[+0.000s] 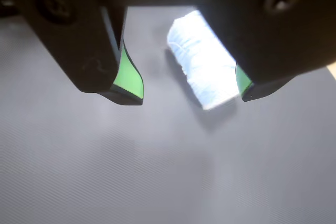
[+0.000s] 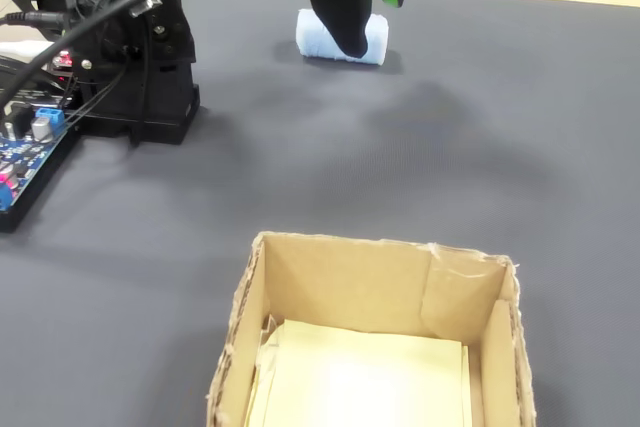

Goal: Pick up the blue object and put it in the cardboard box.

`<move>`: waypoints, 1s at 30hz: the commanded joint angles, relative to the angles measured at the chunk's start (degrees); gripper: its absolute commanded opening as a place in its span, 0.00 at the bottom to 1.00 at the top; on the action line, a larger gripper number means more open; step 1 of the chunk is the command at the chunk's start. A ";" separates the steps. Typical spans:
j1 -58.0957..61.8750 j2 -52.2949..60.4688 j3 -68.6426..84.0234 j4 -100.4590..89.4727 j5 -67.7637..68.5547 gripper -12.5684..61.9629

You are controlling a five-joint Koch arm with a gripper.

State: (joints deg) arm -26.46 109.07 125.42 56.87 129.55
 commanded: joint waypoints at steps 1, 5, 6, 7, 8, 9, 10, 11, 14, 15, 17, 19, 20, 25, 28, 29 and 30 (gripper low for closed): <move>-2.20 1.67 -1.76 1.32 4.04 0.62; -4.75 2.55 0.70 2.02 4.31 0.62; -5.54 2.72 1.23 2.29 4.31 0.62; -6.59 2.99 1.85 2.29 4.31 0.62; -7.82 3.25 2.55 2.29 4.22 0.62; -9.05 3.60 3.25 2.29 4.04 0.62; -10.81 4.13 4.04 2.29 3.69 0.62; -11.69 4.31 4.39 2.29 3.52 0.62; -13.10 4.75 4.31 2.72 2.11 0.62; -13.18 5.10 4.13 3.16 1.93 0.62; -13.18 5.19 3.96 3.78 1.85 0.62; -13.45 5.01 3.78 4.04 1.67 0.62; -13.45 4.75 3.78 3.96 0.79 0.62; -13.18 2.02 4.04 3.08 -2.02 0.62; -12.66 0.79 5.10 1.49 -2.72 0.62; -12.57 0.26 5.45 0.79 -2.72 0.62; -12.39 -0.26 5.71 0.35 -2.81 0.62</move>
State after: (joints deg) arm -38.94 108.90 131.92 58.97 126.65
